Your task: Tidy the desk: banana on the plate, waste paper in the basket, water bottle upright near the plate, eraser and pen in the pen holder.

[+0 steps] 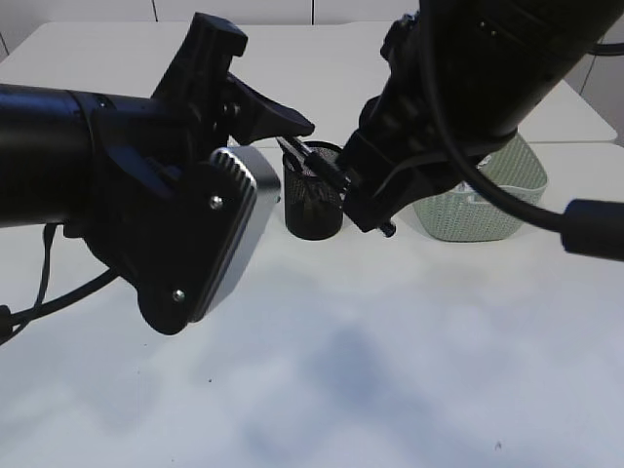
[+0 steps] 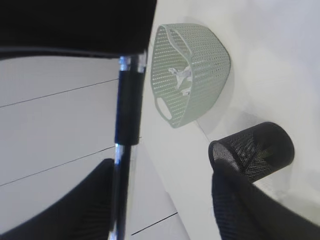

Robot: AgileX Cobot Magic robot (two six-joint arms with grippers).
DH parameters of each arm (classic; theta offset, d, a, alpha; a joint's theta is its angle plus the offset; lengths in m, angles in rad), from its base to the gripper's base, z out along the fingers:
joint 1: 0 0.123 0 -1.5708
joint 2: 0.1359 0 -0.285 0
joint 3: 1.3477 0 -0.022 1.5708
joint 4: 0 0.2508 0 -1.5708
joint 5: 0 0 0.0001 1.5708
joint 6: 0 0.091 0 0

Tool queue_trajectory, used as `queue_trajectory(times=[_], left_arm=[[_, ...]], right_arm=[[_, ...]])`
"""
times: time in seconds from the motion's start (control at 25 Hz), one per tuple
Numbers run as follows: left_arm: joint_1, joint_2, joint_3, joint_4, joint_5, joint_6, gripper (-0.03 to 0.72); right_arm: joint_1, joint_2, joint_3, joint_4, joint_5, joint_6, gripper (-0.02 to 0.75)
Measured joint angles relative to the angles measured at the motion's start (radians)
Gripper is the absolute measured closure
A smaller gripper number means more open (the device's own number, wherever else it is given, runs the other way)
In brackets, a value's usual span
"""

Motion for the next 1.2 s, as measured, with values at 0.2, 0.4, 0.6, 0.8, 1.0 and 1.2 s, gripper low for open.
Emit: queue_trajectory(times=[0.2, 0.4, 0.6, 0.8, 1.0, 1.2], left_arm=[[0.000, 0.000, 0.000, 0.057, 0.051, 0.000, 0.313], [0.000, 0.004, -0.015, 0.075, 0.056, 0.000, 0.345], [0.000, 0.021, -0.031, 0.077, 0.053, -0.002, 0.356], [-0.038, 0.023, -0.031, 0.077, 0.049, -0.007, 0.405], [-0.092, 0.023, -0.031, 0.077, 0.083, -0.007, 0.416], [-0.097, 0.023, -0.031, 0.077, 0.142, -0.013, 0.418]], right_arm=[[0.000, 0.000, 0.000, 0.003, 0.000, 0.000, 0.675], [0.000, 0.000, 0.000, 0.003, 0.000, 0.000, 0.675], [0.000, 0.000, 0.000, 0.003, 0.000, 0.000, 0.675], [0.000, 0.000, 0.000, 0.003, 0.000, 0.000, 0.678], [0.000, 0.000, 0.000, 0.003, 0.000, 0.000, 0.690], [0.000, 0.000, 0.000, 0.003, 0.000, 0.000, 0.693]])
